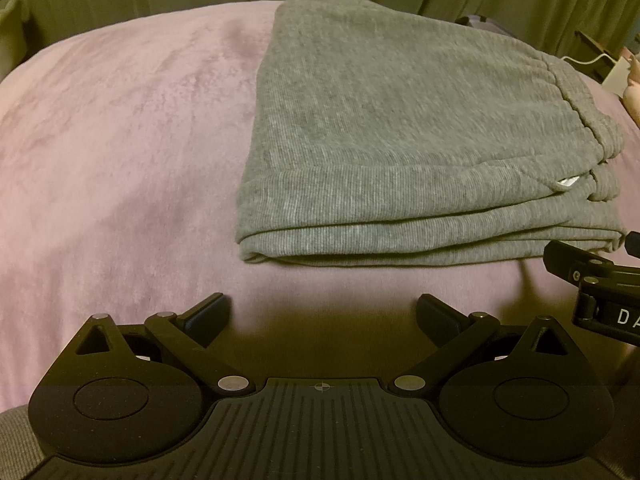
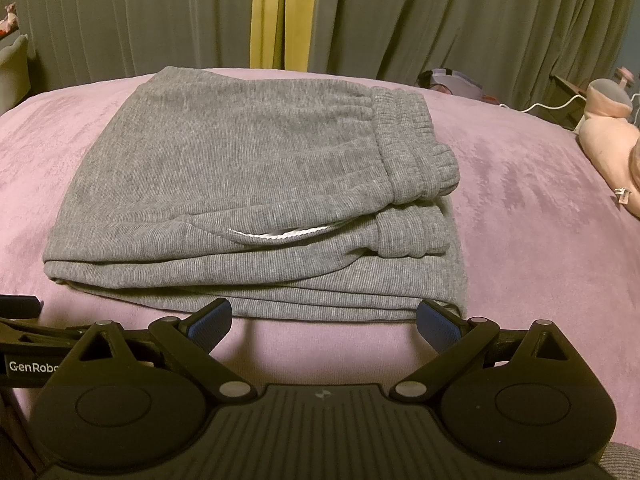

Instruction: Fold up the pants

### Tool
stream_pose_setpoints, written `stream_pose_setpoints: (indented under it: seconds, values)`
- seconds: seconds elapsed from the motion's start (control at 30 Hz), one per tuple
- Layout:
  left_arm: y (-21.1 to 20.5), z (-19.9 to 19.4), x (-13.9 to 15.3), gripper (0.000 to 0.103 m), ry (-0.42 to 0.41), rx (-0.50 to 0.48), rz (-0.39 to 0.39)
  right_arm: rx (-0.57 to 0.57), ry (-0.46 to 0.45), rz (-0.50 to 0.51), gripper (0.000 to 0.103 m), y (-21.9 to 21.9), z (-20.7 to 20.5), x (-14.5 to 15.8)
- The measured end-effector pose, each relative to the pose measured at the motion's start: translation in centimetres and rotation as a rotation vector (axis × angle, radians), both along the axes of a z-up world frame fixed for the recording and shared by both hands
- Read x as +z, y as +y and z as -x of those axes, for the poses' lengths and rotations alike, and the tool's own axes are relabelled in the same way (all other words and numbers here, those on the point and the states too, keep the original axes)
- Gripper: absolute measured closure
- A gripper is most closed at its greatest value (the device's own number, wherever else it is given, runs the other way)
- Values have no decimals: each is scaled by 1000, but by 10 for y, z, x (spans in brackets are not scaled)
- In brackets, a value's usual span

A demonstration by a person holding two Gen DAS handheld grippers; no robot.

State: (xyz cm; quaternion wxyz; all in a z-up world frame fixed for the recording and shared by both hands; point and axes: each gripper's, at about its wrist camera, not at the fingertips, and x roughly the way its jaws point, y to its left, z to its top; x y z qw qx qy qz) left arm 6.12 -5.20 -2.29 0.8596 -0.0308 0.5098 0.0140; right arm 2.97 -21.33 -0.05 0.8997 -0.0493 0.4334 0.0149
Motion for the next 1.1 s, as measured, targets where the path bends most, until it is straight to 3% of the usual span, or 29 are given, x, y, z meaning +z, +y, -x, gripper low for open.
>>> stream_pose_setpoints:
  seconds: [1.1]
  values:
    - [-2,-2,0,1,9,-6,-25,17,10,3,4,2,0,-1]
